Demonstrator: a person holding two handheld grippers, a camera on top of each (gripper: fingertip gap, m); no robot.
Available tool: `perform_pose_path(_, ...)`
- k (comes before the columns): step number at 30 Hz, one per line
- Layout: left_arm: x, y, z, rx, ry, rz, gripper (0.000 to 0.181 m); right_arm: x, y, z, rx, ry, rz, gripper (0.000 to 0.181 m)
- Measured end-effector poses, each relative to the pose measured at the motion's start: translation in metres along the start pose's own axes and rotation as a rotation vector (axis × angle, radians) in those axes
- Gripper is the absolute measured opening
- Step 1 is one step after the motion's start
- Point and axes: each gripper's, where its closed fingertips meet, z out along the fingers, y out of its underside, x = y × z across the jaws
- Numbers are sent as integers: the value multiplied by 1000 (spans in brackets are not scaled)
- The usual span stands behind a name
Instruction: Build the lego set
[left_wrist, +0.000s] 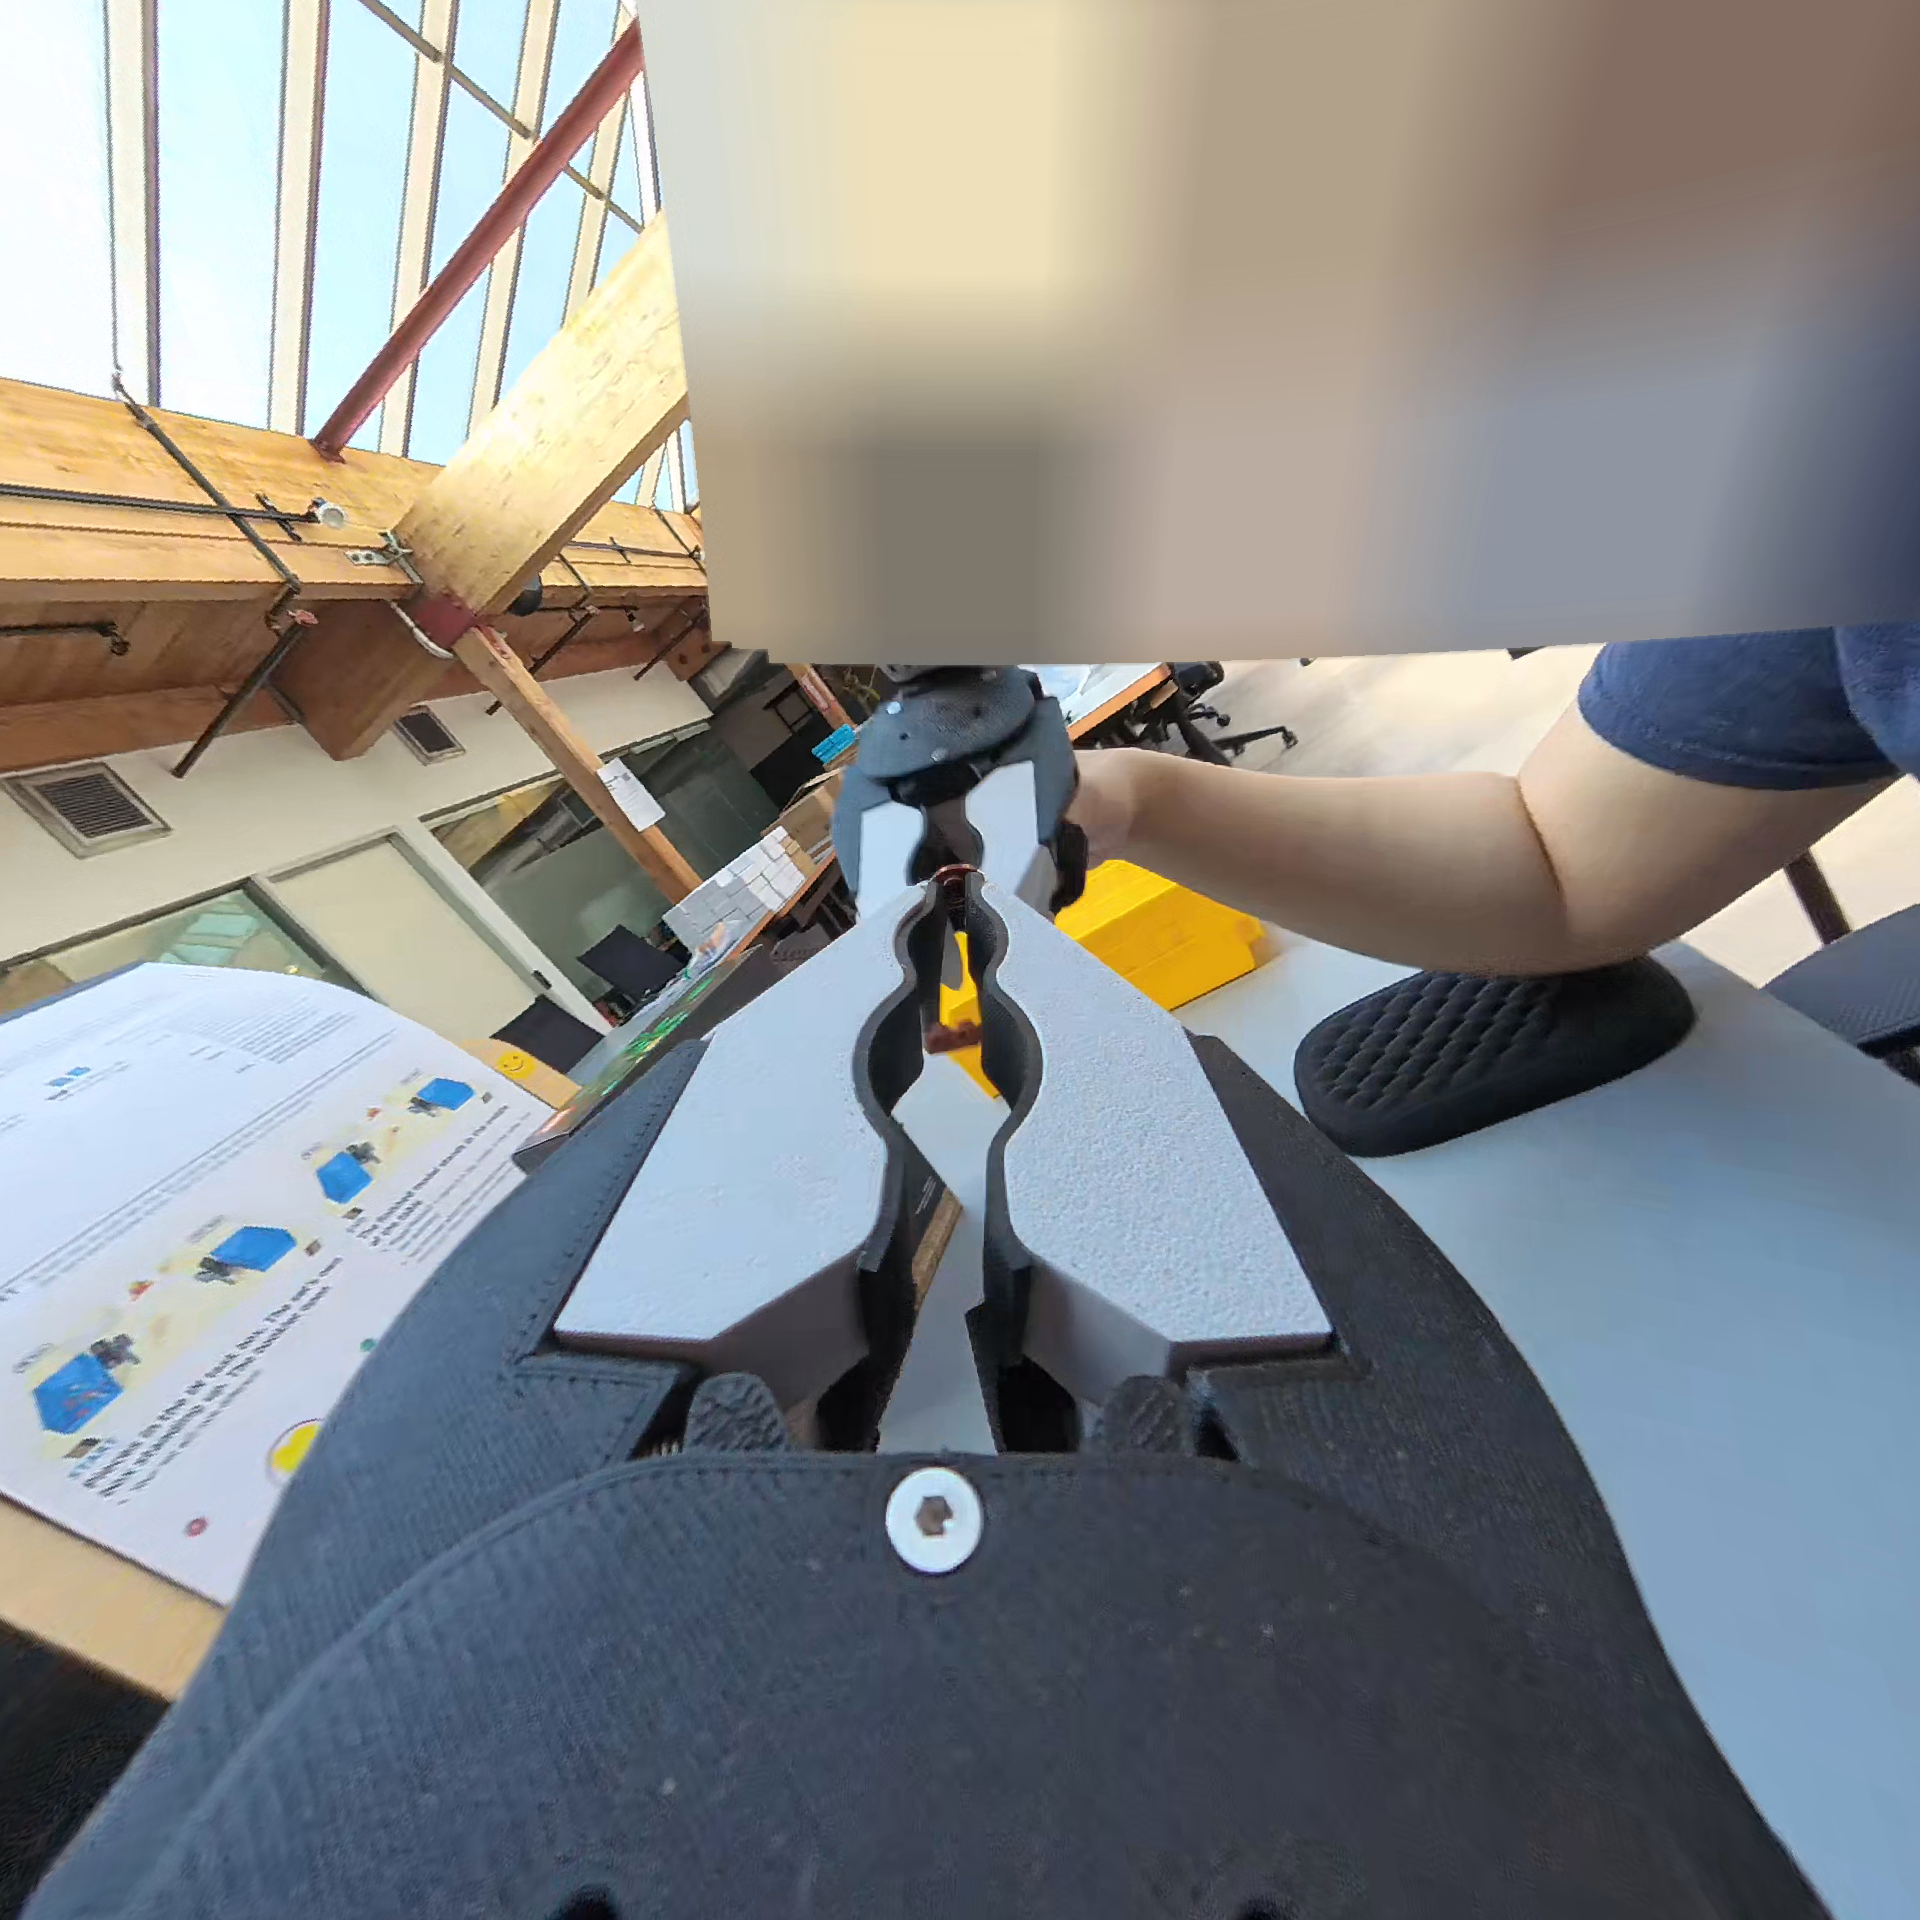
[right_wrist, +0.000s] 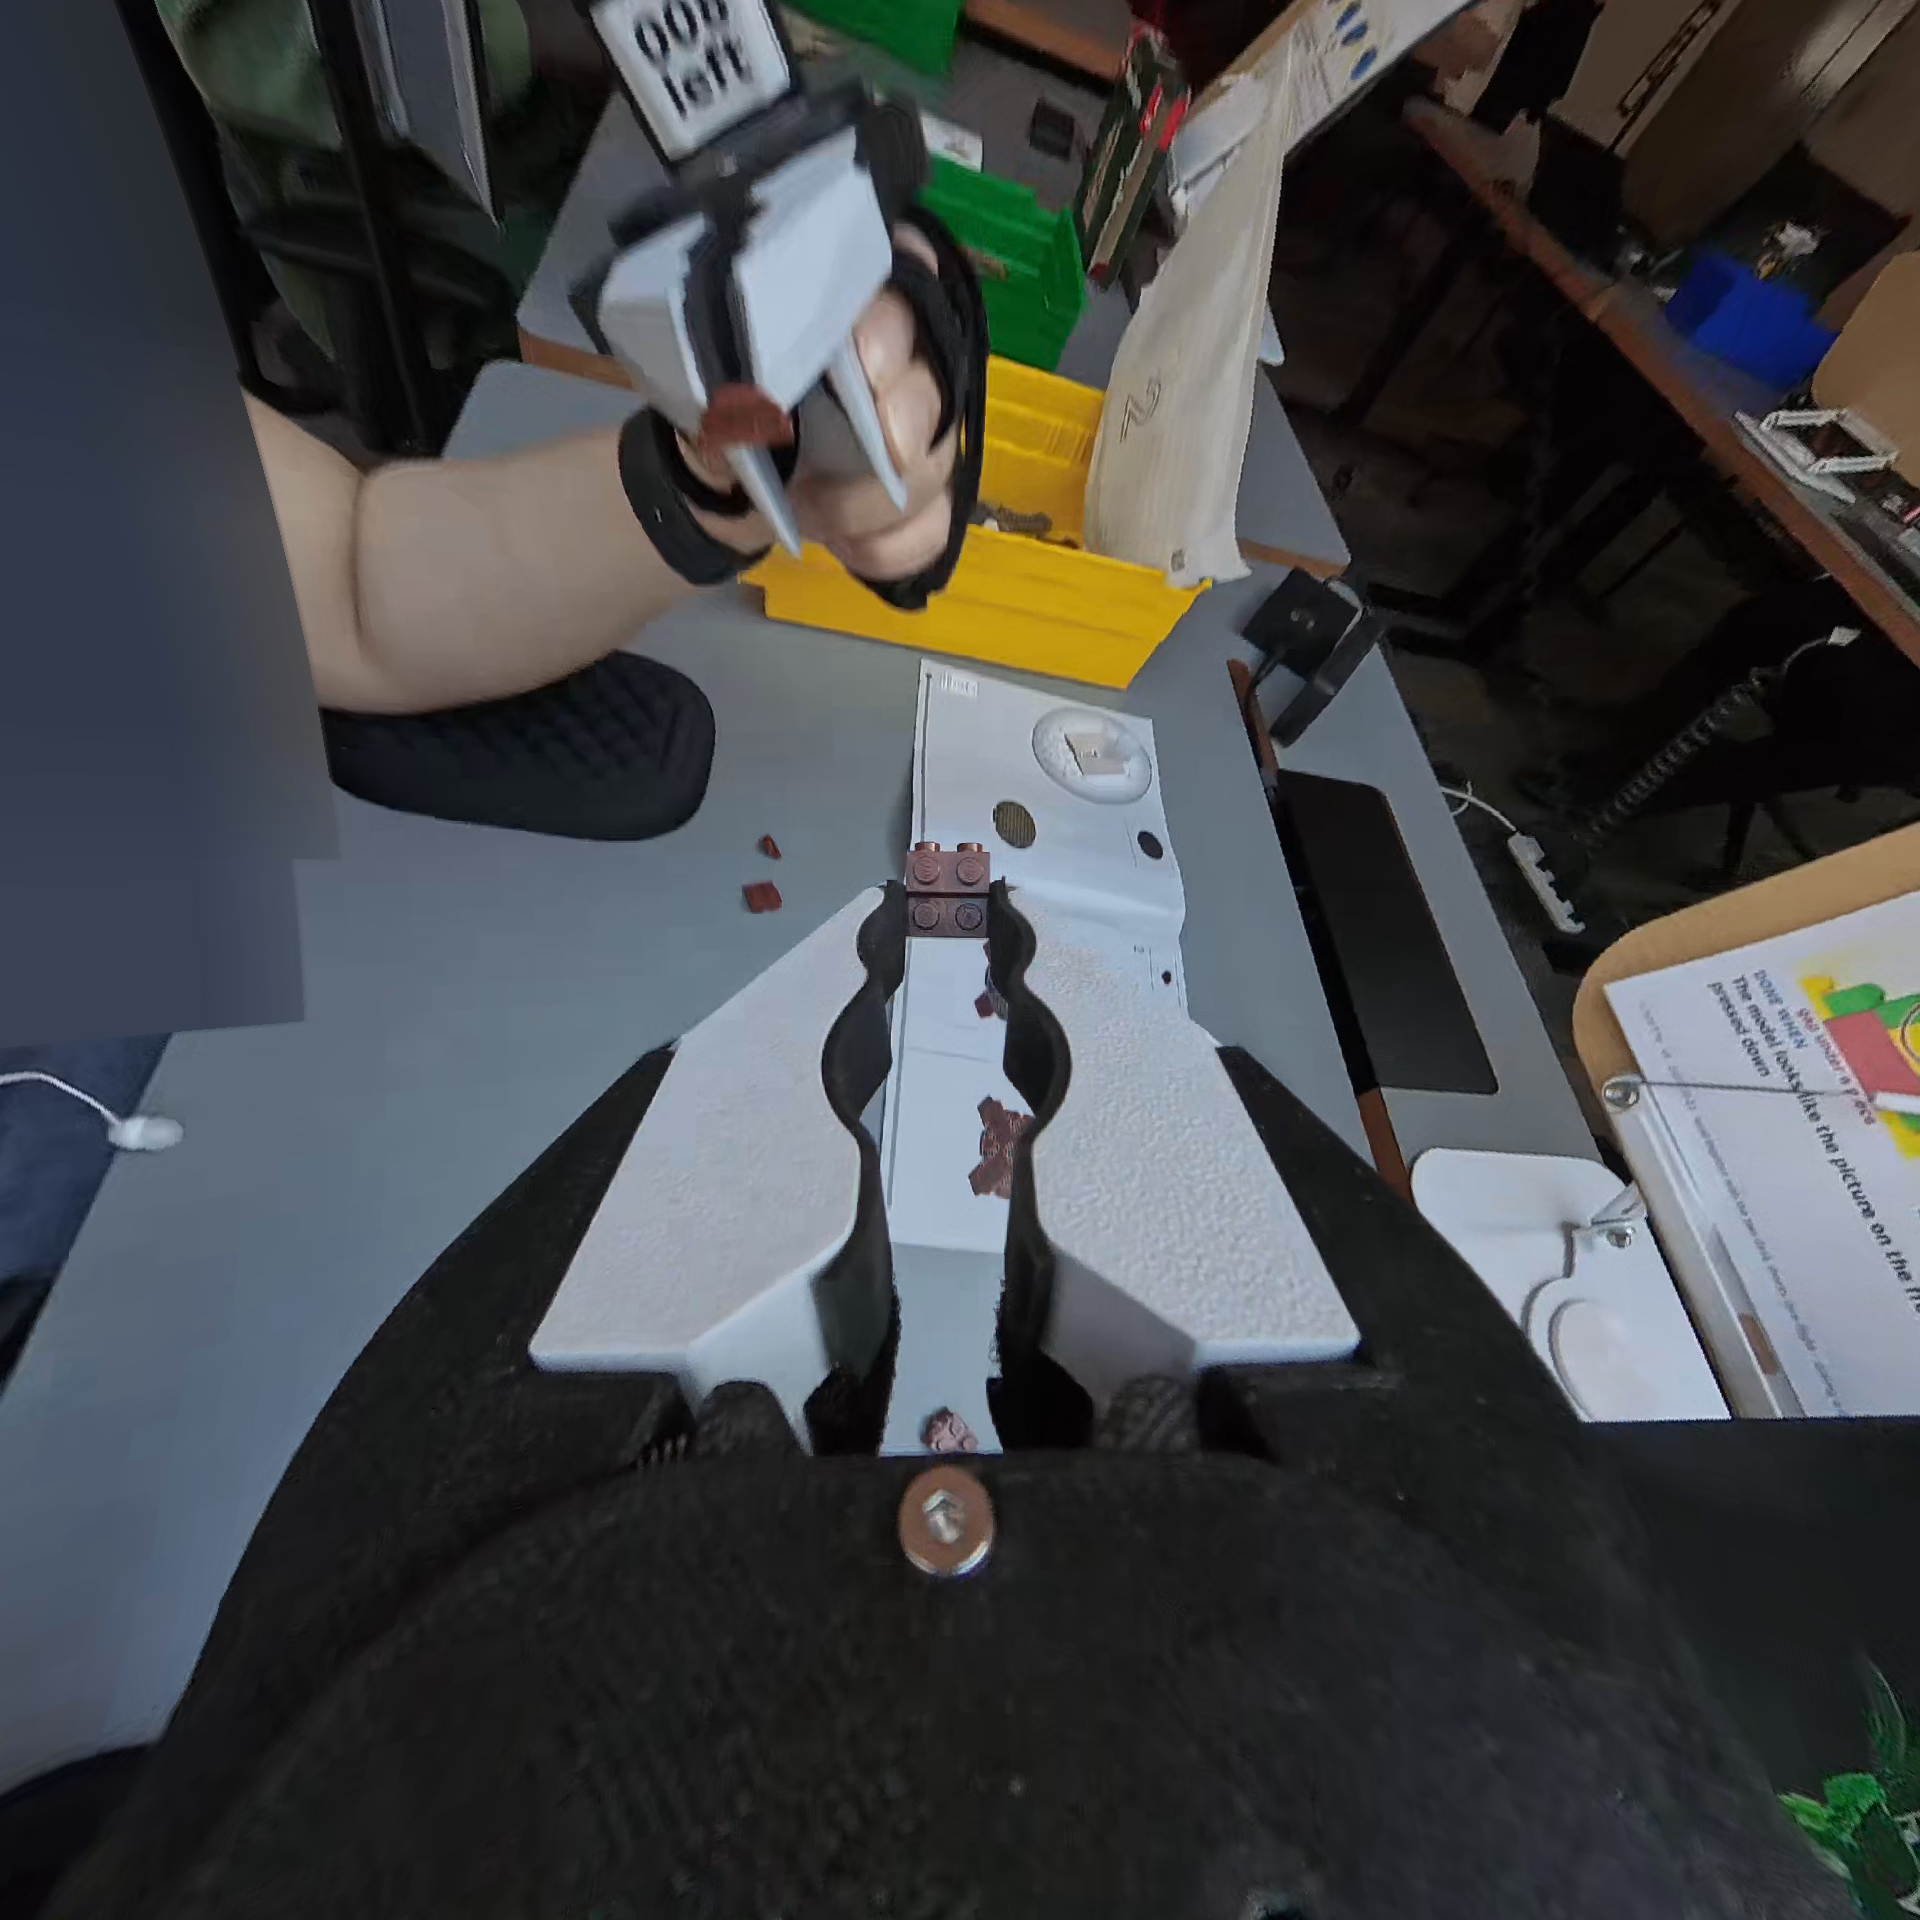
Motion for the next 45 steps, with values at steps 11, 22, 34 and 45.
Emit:
perform_pose_path(11, 16, 20, 14, -29, 88, -63, 1, -43, -29, -3, 133, -144, 59, 15)
perform_pose_path(22, 20, 33, 20, -104, 102, -72, 1, -38, -21, 5, 91, -129, 99, 15)
perform_pose_path(34, 22, 45, 21, -188, 114, -67, 1, -39, -11, 12, 28, -130, 97, 15)
perform_pose_path(45, 24, 53, 20, -236, 125, -59, 1, -38, -4, 16, -12, -126, 100, 15)
